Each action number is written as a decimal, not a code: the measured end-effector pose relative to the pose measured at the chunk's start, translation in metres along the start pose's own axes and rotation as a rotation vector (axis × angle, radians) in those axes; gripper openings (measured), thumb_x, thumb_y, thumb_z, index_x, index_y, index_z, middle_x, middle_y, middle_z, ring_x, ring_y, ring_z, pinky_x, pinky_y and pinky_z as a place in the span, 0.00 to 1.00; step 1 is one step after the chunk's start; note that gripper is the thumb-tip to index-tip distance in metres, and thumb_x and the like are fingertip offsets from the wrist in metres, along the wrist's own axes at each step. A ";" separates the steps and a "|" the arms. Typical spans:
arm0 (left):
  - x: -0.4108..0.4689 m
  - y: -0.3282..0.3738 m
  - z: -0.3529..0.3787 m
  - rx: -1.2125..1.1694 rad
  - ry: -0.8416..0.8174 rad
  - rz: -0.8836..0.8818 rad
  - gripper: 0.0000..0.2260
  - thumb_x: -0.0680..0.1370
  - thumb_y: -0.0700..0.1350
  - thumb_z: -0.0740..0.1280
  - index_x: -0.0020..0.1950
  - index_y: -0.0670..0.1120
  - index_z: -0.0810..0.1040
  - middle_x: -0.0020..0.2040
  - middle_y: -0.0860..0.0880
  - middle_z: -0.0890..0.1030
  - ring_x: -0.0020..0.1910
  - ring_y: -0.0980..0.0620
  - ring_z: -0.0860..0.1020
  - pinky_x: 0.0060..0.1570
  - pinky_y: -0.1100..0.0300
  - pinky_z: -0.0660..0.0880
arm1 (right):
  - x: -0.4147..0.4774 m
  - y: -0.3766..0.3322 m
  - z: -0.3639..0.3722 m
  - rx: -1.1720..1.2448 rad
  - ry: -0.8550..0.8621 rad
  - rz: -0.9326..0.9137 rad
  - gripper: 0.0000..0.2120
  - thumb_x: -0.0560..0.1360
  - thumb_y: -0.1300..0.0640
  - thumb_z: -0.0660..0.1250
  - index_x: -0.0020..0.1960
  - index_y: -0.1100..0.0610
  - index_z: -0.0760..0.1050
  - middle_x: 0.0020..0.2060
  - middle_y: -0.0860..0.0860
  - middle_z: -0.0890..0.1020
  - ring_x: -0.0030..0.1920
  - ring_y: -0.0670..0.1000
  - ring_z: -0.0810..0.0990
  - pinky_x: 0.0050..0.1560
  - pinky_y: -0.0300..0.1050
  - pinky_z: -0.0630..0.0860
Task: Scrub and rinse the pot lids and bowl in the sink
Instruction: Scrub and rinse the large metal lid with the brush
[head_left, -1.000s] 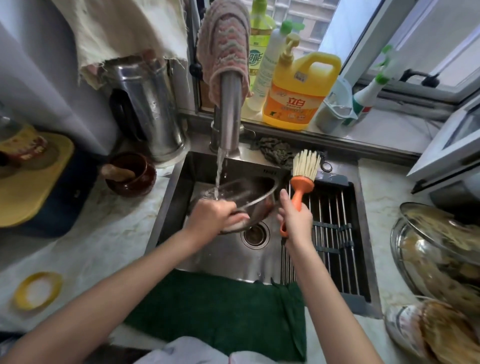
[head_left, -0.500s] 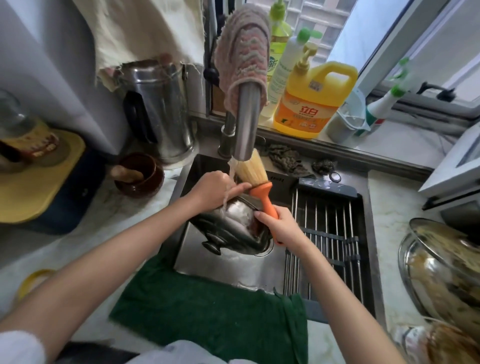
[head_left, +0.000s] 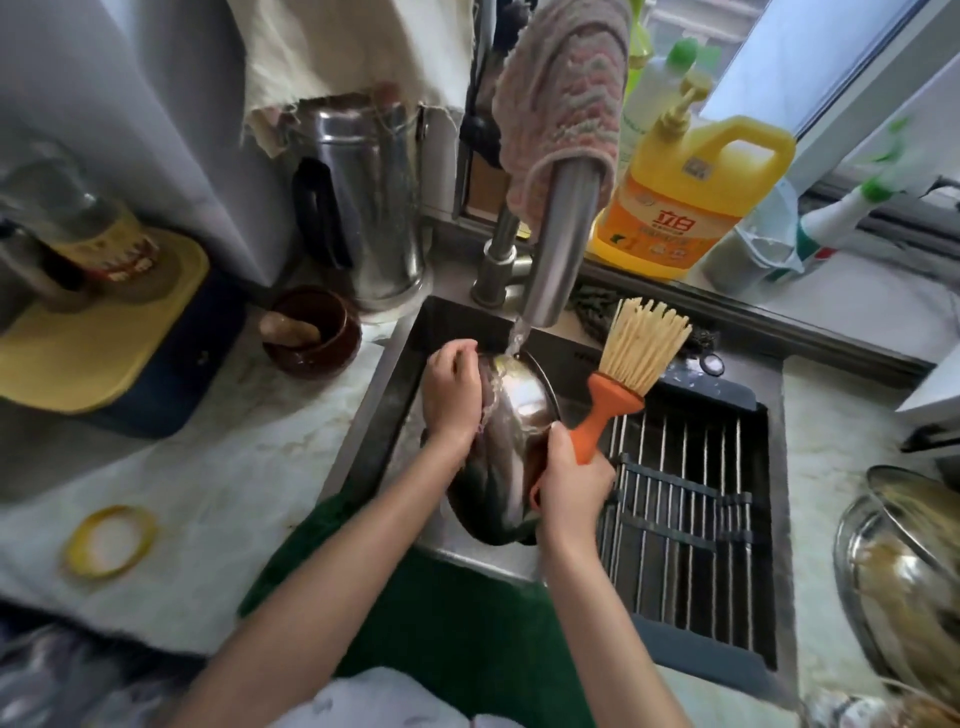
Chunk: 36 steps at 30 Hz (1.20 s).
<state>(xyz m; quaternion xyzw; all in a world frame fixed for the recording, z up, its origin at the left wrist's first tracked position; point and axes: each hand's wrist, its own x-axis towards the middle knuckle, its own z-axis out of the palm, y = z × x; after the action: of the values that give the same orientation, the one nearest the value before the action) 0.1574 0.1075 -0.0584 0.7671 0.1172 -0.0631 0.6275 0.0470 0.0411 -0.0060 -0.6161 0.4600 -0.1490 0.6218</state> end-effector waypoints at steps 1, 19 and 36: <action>-0.007 0.001 0.001 -0.017 -0.005 -0.058 0.21 0.72 0.58 0.53 0.55 0.51 0.79 0.60 0.45 0.78 0.62 0.46 0.74 0.62 0.51 0.70 | -0.002 -0.001 0.001 -0.028 0.004 -0.019 0.15 0.75 0.60 0.65 0.31 0.57 0.66 0.24 0.49 0.69 0.23 0.42 0.68 0.28 0.37 0.68; -0.037 0.017 0.007 -0.195 -0.045 0.115 0.13 0.74 0.47 0.60 0.43 0.66 0.79 0.60 0.55 0.78 0.68 0.51 0.70 0.68 0.47 0.65 | -0.003 -0.010 -0.001 -0.079 -0.031 -0.174 0.15 0.75 0.58 0.66 0.31 0.57 0.69 0.23 0.50 0.71 0.25 0.46 0.70 0.30 0.42 0.68; -0.072 0.006 0.006 0.005 -0.046 0.253 0.06 0.74 0.46 0.61 0.42 0.58 0.74 0.68 0.55 0.69 0.73 0.51 0.61 0.71 0.50 0.60 | -0.006 -0.018 0.013 -0.117 -0.119 -0.153 0.14 0.74 0.57 0.67 0.31 0.57 0.69 0.24 0.50 0.70 0.26 0.47 0.69 0.32 0.45 0.67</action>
<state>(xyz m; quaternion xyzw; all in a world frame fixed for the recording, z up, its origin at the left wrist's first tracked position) 0.0904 0.0928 -0.0361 0.7756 0.0047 -0.0013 0.6311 0.0604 0.0505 0.0103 -0.6925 0.3817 -0.1319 0.5977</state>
